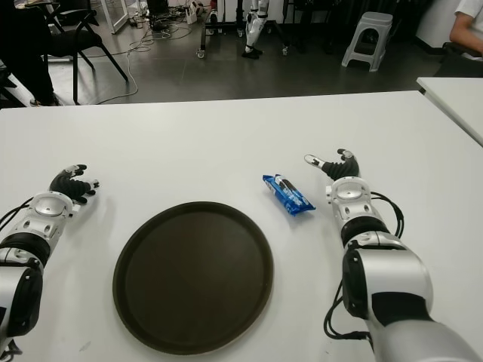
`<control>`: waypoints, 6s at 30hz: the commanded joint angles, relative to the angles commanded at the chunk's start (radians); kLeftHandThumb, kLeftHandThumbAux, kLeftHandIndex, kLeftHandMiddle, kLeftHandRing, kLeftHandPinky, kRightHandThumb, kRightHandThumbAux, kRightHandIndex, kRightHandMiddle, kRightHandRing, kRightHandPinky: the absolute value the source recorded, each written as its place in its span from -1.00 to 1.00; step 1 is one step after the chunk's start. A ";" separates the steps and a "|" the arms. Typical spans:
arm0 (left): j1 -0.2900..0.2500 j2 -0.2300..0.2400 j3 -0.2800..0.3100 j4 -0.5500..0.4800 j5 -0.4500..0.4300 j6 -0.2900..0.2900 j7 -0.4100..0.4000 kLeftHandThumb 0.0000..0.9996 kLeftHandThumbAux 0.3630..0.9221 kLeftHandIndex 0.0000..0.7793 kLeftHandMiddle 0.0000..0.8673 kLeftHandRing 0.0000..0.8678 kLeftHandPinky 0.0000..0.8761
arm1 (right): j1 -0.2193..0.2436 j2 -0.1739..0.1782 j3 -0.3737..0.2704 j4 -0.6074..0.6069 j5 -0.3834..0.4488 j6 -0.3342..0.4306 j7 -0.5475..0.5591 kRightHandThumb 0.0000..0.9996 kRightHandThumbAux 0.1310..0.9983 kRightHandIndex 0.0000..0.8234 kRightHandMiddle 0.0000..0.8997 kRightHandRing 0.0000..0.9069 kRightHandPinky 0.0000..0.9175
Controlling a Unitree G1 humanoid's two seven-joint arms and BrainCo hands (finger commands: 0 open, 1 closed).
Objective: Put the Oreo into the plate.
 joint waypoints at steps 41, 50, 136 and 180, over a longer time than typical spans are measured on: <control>-0.010 -0.022 0.006 -0.007 -0.006 0.025 0.014 -0.56 0.41 -0.70 -0.79 -0.68 -0.57 | -0.020 -0.017 0.249 -0.054 -0.207 -0.050 0.020 -1.00 0.24 -0.95 -0.98 -0.95 -0.96; -0.012 -0.024 -0.005 -0.009 -0.002 0.034 0.029 -0.60 0.40 -0.69 -0.71 -0.63 -0.53 | -0.024 -0.042 0.322 -0.059 -0.258 -0.098 0.048 -1.00 0.15 -0.92 -0.94 -0.97 -1.00; -0.016 -0.028 0.011 -0.006 -0.019 0.030 0.014 -0.57 0.57 -0.77 -0.73 -0.66 -0.61 | 0.231 -0.127 0.692 -1.122 -0.761 0.529 0.619 -1.00 0.66 -0.83 -0.84 -0.84 -0.93; -0.011 -0.020 0.015 -0.007 -0.017 0.023 0.022 -0.49 0.51 -0.75 -0.71 -0.64 -0.59 | 0.188 -0.111 0.732 -0.916 -0.793 0.573 0.624 -1.00 0.85 -0.32 0.10 0.20 0.22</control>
